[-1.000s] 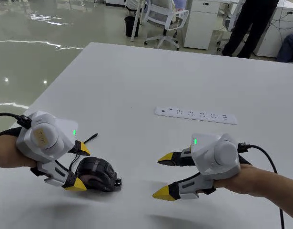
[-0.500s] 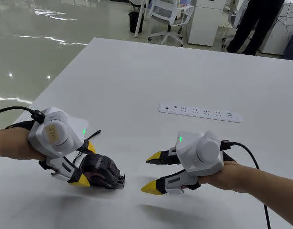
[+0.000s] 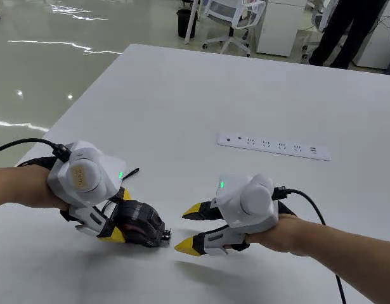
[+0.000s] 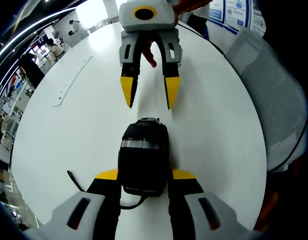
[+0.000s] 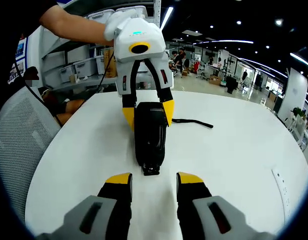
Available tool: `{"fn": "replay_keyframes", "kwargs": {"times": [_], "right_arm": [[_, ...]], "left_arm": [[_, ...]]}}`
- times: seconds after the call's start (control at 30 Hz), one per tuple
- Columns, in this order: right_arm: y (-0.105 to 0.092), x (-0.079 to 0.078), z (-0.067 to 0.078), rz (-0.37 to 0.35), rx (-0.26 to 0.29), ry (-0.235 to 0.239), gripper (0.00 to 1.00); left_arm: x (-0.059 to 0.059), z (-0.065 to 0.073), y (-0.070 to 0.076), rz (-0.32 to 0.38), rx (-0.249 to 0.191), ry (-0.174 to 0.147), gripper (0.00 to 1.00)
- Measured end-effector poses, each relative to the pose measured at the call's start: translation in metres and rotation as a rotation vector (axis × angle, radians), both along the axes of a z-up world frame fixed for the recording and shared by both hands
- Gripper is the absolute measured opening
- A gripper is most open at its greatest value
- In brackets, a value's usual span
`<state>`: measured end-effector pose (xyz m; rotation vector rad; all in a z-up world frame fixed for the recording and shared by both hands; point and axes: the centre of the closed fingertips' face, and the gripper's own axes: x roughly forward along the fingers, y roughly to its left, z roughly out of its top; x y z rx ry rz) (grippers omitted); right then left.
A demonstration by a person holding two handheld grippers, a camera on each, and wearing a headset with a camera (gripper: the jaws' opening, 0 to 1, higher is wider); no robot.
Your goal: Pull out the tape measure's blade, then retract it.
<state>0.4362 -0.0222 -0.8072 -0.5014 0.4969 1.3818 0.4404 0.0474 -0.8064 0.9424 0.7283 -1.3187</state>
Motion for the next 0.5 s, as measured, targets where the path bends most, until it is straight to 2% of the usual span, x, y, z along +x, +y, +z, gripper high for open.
{"fn": "replay_keyframes", "kwargs": {"times": [0.33,0.5], "right_arm": [[0.008,0.0,-0.012,0.002,-0.018,0.014,0.32],[0.012,0.001,-0.018,0.005,-0.033,0.006,0.26]], "left_arm": [[0.001,0.0,0.0,0.007,-0.024,0.009,0.29],[0.0,-0.001,0.0,0.013,-0.021,0.016,0.28]]}}
